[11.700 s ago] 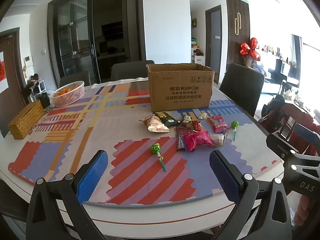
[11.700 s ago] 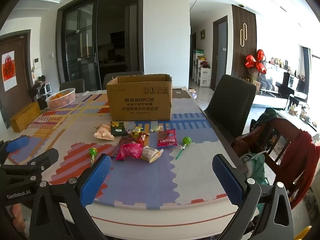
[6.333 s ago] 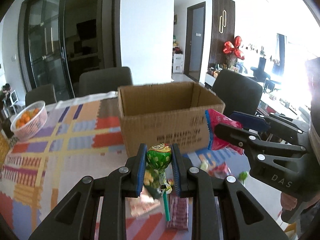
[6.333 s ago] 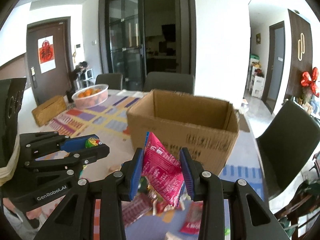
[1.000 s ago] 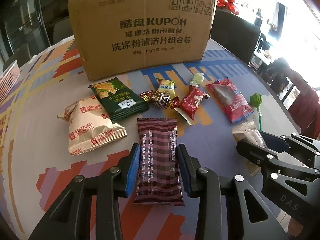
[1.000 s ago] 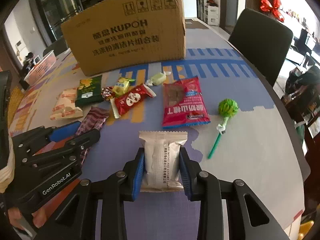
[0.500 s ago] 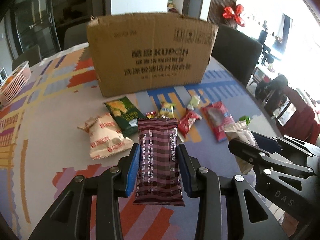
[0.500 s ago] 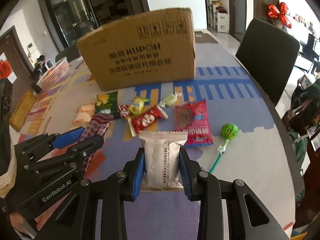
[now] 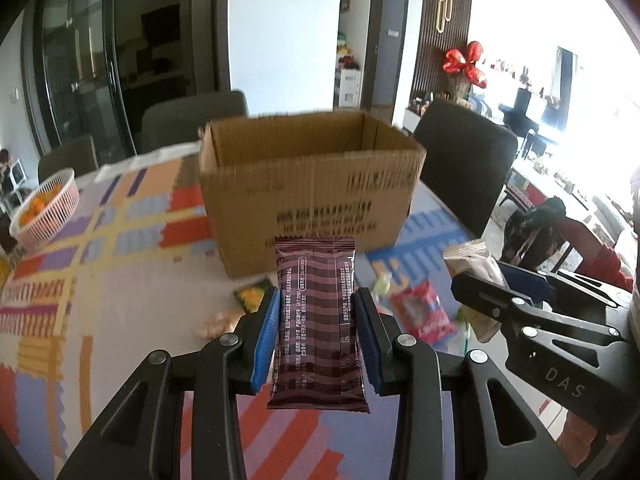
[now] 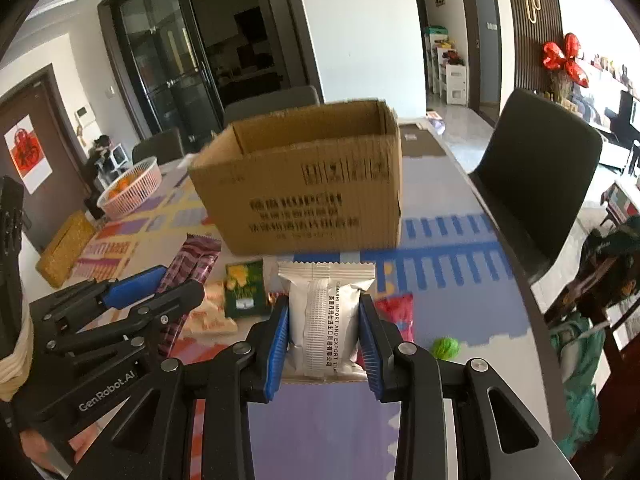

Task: Organize snacks
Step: 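Lift both snacks over the box and open both tools to drop them inside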

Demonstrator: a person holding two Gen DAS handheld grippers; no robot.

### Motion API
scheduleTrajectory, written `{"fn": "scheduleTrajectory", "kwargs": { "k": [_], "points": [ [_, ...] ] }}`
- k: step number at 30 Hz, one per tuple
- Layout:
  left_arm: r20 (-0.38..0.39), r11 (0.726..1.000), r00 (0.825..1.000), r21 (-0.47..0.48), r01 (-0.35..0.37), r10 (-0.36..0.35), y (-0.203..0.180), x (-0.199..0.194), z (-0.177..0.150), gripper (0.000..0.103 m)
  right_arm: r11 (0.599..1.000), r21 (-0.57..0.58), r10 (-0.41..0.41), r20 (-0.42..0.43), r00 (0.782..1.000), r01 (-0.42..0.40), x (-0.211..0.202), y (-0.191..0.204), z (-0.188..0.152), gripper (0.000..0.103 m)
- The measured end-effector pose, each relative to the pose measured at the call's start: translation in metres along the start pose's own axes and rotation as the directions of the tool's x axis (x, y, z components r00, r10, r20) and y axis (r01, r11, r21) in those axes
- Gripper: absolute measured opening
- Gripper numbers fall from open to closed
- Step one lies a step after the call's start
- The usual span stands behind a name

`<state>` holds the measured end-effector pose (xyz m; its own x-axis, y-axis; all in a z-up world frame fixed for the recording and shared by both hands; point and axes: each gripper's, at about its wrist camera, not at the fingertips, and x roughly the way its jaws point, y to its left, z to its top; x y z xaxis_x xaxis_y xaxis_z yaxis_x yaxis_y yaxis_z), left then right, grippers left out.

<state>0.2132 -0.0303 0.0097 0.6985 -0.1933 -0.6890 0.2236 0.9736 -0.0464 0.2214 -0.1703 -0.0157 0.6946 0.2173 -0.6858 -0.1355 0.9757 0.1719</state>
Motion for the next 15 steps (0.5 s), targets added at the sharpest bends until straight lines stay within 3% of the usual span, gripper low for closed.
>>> {"fn": "scheduleTrajectory", "kwargs": {
  "k": [15],
  "points": [
    [0.089,1.000,0.996,0.027,-0.015,0.013,0.011,-0.006,0.068,0.037,0.999,-0.030,-0.006,0.127,0.992,0.010,-0.013,0.006,0.071,0.034]
  ]
}}
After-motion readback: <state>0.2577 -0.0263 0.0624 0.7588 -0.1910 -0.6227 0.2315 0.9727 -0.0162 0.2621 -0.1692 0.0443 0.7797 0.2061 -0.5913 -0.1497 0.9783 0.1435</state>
